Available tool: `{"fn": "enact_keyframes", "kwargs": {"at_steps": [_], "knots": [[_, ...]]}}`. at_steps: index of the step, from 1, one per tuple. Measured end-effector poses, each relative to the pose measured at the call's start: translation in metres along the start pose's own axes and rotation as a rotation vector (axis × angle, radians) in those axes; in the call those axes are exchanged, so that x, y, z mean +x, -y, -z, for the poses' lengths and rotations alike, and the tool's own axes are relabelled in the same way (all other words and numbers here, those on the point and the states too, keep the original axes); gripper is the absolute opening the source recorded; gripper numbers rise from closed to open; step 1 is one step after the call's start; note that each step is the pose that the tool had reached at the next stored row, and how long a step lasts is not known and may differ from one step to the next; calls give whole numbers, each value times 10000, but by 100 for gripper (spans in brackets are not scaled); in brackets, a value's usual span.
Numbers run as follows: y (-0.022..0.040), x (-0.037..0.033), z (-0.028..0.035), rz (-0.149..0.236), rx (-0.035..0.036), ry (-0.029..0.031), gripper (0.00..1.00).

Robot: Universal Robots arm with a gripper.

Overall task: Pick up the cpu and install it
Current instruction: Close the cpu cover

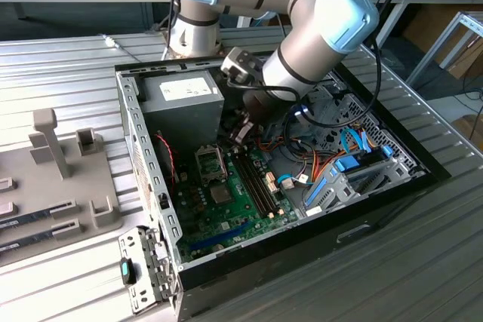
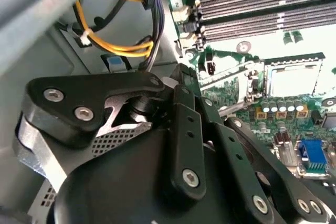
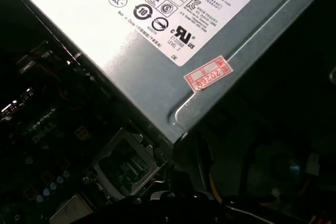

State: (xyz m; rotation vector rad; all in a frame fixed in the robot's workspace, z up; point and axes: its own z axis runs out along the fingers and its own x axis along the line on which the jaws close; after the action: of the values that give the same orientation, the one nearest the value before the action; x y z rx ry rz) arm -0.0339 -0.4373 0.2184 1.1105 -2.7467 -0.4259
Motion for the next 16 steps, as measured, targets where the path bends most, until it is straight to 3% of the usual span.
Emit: {"fn": "enact_keyframes", "kwargs": {"at_steps": [7,13,16], "knots": [[-31,39,-55,28,-73,67,11],[20,92,-42,27,-77,70,11],[32,91,-74,25,-99,59,11]]}}
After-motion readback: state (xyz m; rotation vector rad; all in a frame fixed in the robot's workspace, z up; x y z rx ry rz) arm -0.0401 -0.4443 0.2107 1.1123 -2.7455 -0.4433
